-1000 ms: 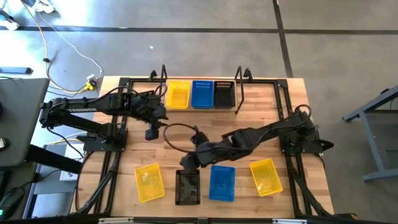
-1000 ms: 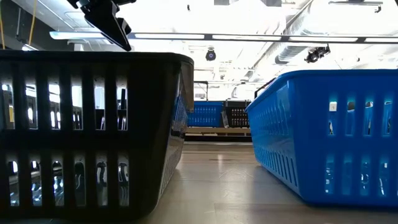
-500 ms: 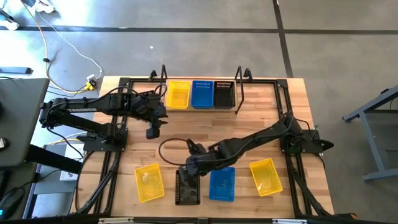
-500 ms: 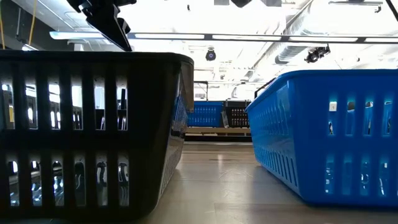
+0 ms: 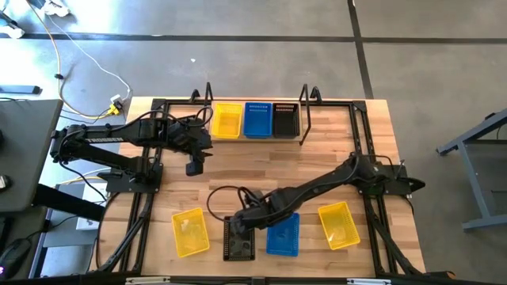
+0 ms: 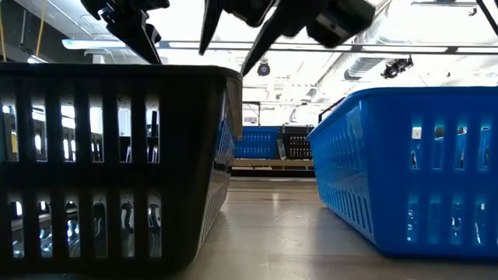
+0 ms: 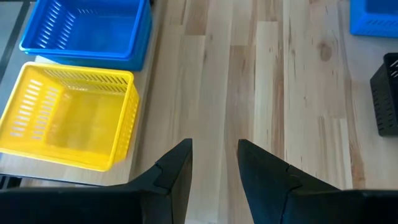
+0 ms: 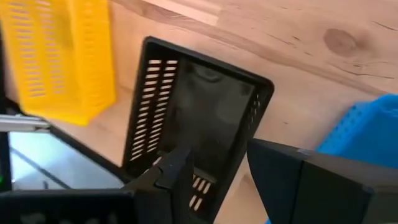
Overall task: Stack baskets on shelf by color
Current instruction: Stack the bottom black basket on top of the black basket on the shelf
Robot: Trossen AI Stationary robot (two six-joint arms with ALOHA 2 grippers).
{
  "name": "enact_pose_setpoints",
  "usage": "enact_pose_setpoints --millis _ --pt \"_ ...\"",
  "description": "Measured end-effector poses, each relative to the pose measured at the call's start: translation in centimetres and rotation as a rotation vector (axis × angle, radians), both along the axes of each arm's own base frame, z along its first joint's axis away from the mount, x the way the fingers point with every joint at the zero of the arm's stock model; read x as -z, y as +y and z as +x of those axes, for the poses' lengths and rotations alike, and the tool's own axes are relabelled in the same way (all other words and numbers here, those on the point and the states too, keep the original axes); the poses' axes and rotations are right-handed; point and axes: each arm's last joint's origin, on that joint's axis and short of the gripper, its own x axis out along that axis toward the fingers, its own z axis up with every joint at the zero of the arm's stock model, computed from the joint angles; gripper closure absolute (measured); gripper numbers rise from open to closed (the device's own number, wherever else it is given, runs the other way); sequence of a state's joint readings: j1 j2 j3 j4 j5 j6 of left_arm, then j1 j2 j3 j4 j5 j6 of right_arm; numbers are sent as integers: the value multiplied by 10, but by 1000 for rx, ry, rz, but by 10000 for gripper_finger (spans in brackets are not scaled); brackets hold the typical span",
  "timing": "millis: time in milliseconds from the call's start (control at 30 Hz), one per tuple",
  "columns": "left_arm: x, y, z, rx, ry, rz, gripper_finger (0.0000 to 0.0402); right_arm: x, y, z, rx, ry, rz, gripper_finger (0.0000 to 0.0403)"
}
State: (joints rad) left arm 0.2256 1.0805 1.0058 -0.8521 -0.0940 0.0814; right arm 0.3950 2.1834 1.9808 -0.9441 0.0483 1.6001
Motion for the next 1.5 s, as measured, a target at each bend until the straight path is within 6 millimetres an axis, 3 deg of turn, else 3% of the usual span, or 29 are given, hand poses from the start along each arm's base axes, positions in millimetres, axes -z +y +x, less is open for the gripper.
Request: enact_pose_setpoints --millis 267,567,1000,1133,1333,1500 --pt "0 0 0 0 1 -1 282 25 3 6 35 60 -2 268" --pt "0 0 0 0 1 -1 282 27 5 2 66 95 -13 268" --pt "0 0 0 0 1 -1 282 60 11 10 67 158 12 270" --pt "0 0 0 0 1 -1 282 61 11 10 73 157 8 300" --pt "0 0 0 0 1 -1 282 62 10 10 82 148 -22 391" --pt "0 0 0 0 1 -1 282 62 9 9 89 159 -35 394"
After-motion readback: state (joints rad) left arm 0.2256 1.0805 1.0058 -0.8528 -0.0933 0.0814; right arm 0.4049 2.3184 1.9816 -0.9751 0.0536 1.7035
